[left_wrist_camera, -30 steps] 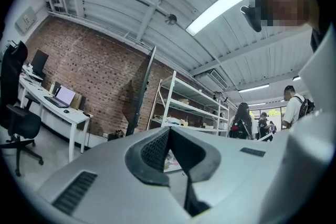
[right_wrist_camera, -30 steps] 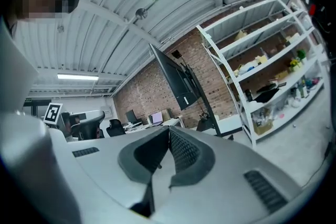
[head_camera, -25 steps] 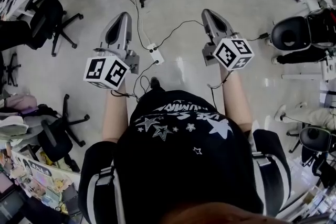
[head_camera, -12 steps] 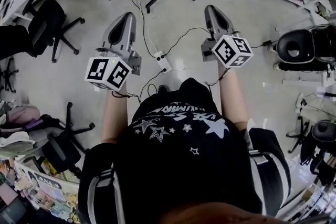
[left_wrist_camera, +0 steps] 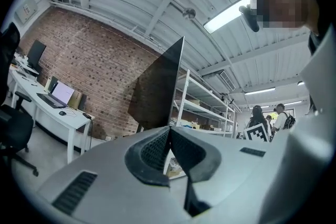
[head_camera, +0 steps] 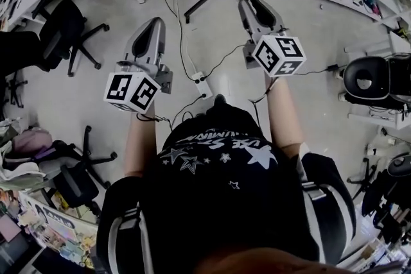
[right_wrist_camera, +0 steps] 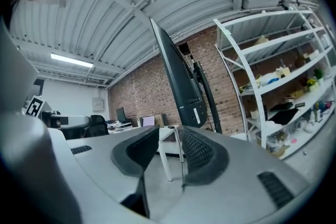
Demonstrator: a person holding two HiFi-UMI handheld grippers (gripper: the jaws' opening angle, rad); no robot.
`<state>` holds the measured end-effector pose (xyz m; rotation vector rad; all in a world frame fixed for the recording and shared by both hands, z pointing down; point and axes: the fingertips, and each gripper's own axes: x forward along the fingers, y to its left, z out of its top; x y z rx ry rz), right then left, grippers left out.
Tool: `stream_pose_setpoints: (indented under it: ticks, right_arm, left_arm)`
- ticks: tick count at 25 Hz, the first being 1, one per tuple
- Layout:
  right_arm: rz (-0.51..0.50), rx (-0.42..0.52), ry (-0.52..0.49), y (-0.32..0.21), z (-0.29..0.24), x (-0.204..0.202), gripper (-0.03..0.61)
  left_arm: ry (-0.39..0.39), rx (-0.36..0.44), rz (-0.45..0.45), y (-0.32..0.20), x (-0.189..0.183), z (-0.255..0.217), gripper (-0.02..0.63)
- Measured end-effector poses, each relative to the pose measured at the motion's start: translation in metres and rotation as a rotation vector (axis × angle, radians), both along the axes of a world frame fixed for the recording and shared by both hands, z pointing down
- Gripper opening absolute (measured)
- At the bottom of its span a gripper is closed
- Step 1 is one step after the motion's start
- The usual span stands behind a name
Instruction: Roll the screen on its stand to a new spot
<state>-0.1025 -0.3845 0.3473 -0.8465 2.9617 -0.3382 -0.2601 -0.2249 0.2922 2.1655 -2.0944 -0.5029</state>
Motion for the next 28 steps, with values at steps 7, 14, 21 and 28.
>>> stream_pose_setpoints:
  ticks: [7, 14, 21, 28]
  right_arm:
    - [-0.085, 0.042, -0.012, -0.039, -0.018, -0.044, 0.250]
    - [-0.018, 0.097, -0.025, -0.058, -0.038, -0.090, 0.333]
    - [0.128, 0.127, 0.011, -0.093, -0.060, -0.131, 0.385]
    - [0.297, 0.184, 0.071, -0.141, -0.080, -0.154, 0.385]
  left_arm:
    - [-0.025, -0.009, -0.050, -0.029, -0.009, -0.010, 0.011]
    - [-0.006, -0.006, -0.050, -0.045, -0.050, -0.006, 0.011]
    - [-0.005, 0.028, 0.081, -0.079, -0.093, -0.014, 0.011]
    - [-0.002, 0.048, 0.182, -0.108, -0.122, -0.015, 0.011]
